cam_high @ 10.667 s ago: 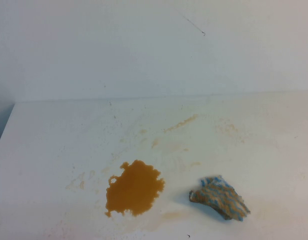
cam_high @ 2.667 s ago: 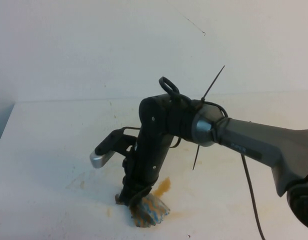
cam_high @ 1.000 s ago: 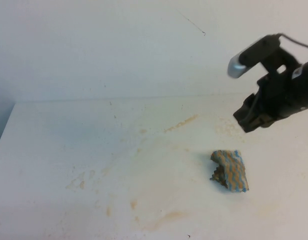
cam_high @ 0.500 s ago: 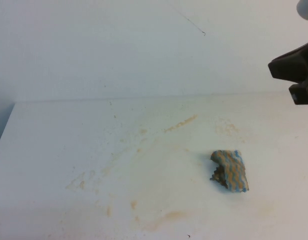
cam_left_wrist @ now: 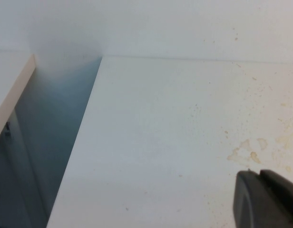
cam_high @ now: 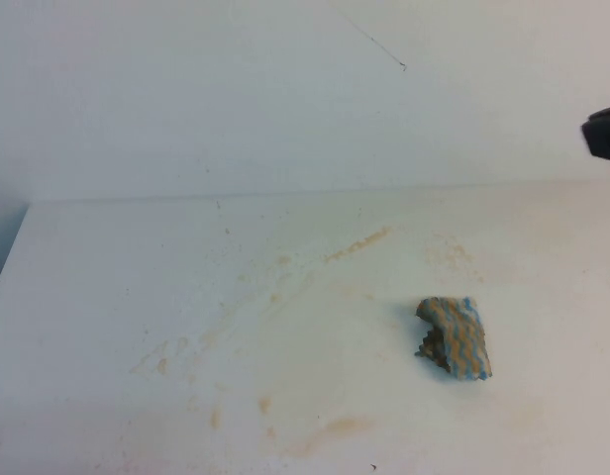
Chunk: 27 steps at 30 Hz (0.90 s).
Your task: Wipe the table
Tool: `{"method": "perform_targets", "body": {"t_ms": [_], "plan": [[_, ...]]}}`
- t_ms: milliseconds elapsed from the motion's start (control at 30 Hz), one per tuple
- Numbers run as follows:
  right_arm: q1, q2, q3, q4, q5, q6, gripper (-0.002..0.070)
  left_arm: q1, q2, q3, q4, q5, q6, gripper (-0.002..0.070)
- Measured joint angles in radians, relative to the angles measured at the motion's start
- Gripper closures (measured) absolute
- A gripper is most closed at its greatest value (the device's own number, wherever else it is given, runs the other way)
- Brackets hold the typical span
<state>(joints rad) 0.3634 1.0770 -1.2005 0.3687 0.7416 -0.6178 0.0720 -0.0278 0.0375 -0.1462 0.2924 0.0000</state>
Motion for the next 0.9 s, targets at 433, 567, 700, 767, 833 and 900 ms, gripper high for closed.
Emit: {"method": "perform_targets", "body": {"t_ms": [433, 567, 700, 767, 833, 900], "plan": [[-0.218, -0.58, 0.601, -0.12, -0.386, 0.149, 0.0678, 0.0, 0.0, 0.0, 0.0, 0.0, 0.0, 0.0675], [-0.295, -0.74, 0.783, -0.126, -0.386, 0.232, 0.0678, 0.0, 0.0, 0.0, 0.0, 0.0, 0.0, 0.0675], [-0.362, -0.882, 0.957, -0.168, -0.384, 0.337, 0.0678, 0.0, 0.0, 0.0, 0.0, 0.0, 0.0, 0.0675], [-0.392, -0.95, 1.021, -0.225, -0.37, 0.417, 0.0678, 0.0, 0.0, 0.0, 0.0, 0.0, 0.0, 0.0675], [-0.422, -1.005, 1.069, -0.326, -0.34, 0.559, 0.0678, 0.0, 0.0, 0.0, 0.0, 0.0, 0.0, 0.0675], [-0.434, -1.035, 1.096, -0.443, -0.316, 0.729, 0.0678, 0.0, 0.0, 0.0, 0.0, 0.0, 0.0, 0.0675]]}}
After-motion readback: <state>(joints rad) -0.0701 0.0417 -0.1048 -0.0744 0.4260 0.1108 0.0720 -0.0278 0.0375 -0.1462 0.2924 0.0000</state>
